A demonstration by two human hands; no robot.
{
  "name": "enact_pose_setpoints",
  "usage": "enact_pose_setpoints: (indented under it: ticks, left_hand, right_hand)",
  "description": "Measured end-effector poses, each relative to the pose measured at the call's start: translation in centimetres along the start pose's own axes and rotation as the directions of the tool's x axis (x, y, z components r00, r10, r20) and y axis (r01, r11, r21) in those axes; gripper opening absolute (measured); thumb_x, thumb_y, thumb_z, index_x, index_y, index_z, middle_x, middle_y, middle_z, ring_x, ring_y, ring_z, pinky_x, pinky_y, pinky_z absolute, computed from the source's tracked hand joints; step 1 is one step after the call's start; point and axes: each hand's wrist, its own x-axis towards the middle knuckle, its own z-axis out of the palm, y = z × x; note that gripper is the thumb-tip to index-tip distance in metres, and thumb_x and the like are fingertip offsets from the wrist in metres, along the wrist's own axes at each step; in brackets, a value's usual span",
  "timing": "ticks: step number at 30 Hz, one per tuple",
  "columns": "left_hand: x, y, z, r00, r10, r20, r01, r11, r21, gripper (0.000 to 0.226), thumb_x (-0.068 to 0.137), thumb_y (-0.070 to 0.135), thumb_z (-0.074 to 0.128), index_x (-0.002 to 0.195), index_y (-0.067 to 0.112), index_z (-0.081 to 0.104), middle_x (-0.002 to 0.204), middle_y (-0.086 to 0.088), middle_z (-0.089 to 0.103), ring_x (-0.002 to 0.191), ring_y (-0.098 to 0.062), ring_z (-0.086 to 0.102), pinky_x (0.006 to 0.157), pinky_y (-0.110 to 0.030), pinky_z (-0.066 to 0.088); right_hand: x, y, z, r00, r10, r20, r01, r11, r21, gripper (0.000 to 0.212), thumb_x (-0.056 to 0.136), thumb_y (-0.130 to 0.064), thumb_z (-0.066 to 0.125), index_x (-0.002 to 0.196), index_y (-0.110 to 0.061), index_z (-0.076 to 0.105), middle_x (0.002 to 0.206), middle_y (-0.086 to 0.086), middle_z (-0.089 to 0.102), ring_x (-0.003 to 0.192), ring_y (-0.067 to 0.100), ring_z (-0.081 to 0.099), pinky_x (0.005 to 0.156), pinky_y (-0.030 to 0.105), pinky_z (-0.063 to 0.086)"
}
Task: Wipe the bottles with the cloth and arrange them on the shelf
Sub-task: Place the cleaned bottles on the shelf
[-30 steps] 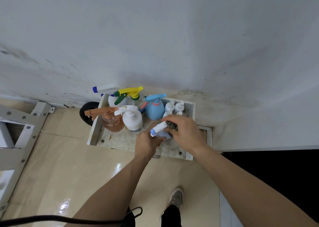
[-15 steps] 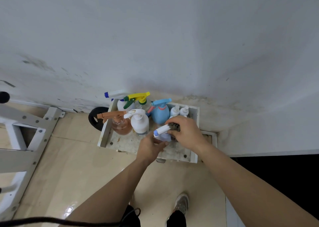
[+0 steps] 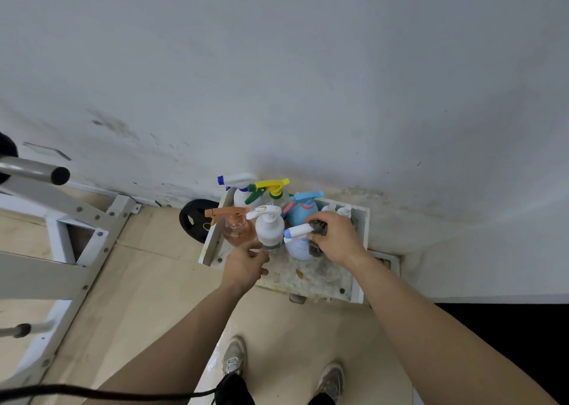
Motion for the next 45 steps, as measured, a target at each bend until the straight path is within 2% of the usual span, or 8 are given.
enact_pose_setpoints:
  ticks: [13, 23, 27, 32, 34, 39, 43, 45]
  left_hand:
    - [-1.0, 4.2, -3.7, 0.985, 0.129, -0.117, -0.12, 0.989, 0.08, 0.014, 0.096, 0.019, 0.064, 0.109, 0.015, 0.065, 0.095, -0.002, 0.072, 0.066, -0.018, 0.071, 0.049, -0.015, 0.047]
    - [-0.4, 5.6, -5.1, 0.967, 0.192, -0.167, -0.176, 0.979, 0.105, 0.022, 0.093, 0.02, 0.066, 0.115, 0.023, 0.067, 0.092, 0.005, 0.07, 0.067, -0.005, 0.069, 0.057, -0.02, 0.055]
    - [-0.8, 6.2, -5.2, 0.974, 0.159, -0.16, -0.142, 0.983, 0.112, 0.025, 0.093, 0.021, 0.066, 0.118, 0.022, 0.067, 0.093, 0.005, 0.07, 0.072, -0.008, 0.07, 0.066, -0.028, 0.06]
    - [-2.3, 7.3, -5.9, 0.98, 0.129, -0.149, -0.101, 0.978, 0.183, 0.016, 0.097, 0.031, 0.064, 0.112, 0.027, 0.063, 0.097, 0.006, 0.068, 0.063, -0.009, 0.069, 0.047, -0.018, 0.046]
    - [-3.0, 7.3, -6.1, 0.99, 0.09, -0.113, -0.061, 0.97, 0.237, 0.014, 0.098, 0.035, 0.062, 0.104, 0.022, 0.063, 0.091, 0.004, 0.071, 0.06, -0.012, 0.071, 0.049, -0.023, 0.051]
    - [-4.4, 7.3, -4.7, 0.999, -0.023, 0.03, 0.013, 0.951, 0.309, 0.012, 0.096, 0.02, 0.06, 0.097, 0.012, 0.069, 0.089, -0.008, 0.075, 0.07, -0.021, 0.073, 0.07, -0.036, 0.061]
    - [-4.9, 7.8, -1.2, 0.995, 0.012, 0.101, -0.05, 0.923, 0.381, 0.011, 0.094, 0.02, 0.06, 0.094, 0.014, 0.069, 0.086, -0.004, 0.075, 0.069, -0.017, 0.074, 0.062, -0.03, 0.059]
    - [-5.2, 8.4, 0.8, 0.987, 0.066, 0.144, -0.124, 0.89, 0.44, 0.01, 0.091, 0.022, 0.06, 0.089, 0.018, 0.069, 0.084, -0.002, 0.075, 0.066, -0.013, 0.073, 0.059, -0.026, 0.057]
  right_hand:
    - [0.0, -0.9, -0.2, 0.999, 0.042, 0.023, -0.041, 0.999, -0.008, 0.026, 0.084, -0.007, 0.076, 0.104, -0.022, 0.074, 0.101, -0.002, 0.069, 0.096, 0.021, 0.062, 0.084, 0.034, 0.051]
    - [0.9, -0.8, -0.7, 0.996, 0.054, 0.066, -0.053, 0.998, -0.019, 0.03, 0.083, -0.003, 0.072, 0.106, -0.021, 0.075, 0.107, 0.002, 0.072, 0.098, 0.022, 0.063, 0.08, 0.027, 0.043]
    - [1.0, -1.0, -0.9, 0.993, 0.066, 0.095, -0.06, 0.996, -0.072, 0.039, 0.085, -0.001, 0.067, 0.116, -0.024, 0.074, 0.116, 0.002, 0.072, 0.106, 0.025, 0.064, 0.09, 0.037, 0.052]
    - [0.1, -1.1, -1.9, 0.988, 0.104, 0.116, -0.096, 0.993, -0.075, 0.055, 0.089, -0.002, 0.066, 0.14, -0.023, 0.061, 0.14, 0.006, 0.062, 0.125, 0.026, 0.058, 0.106, 0.037, 0.047]
    - [-0.5, -1.1, -2.8, 0.99, 0.102, 0.098, -0.098, 0.994, -0.05, 0.054, 0.09, -0.002, 0.067, 0.14, -0.02, 0.061, 0.14, 0.006, 0.061, 0.126, 0.025, 0.058, 0.106, 0.033, 0.046]
    - [-2.4, -0.1, -5.0, 0.992, 0.126, -0.015, -0.126, 0.991, -0.036, 0.037, 0.086, -0.008, 0.073, 0.122, -0.017, 0.071, 0.125, 0.003, 0.07, 0.114, 0.023, 0.063, 0.094, 0.026, 0.046]
    - [-4.2, 2.0, -6.5, 0.987, 0.157, -0.045, -0.158, 0.987, -0.021, 0.012, 0.083, -0.013, 0.078, 0.095, -0.015, 0.074, 0.099, 0.006, 0.073, 0.096, 0.026, 0.067, 0.082, 0.035, 0.053]
    - [-4.9, 3.0, -7.1, 0.981, 0.187, -0.042, -0.188, 0.982, -0.015, 0.013, 0.083, -0.021, 0.081, 0.083, -0.016, 0.068, 0.087, 0.004, 0.07, 0.086, 0.025, 0.066, 0.076, 0.035, 0.052]
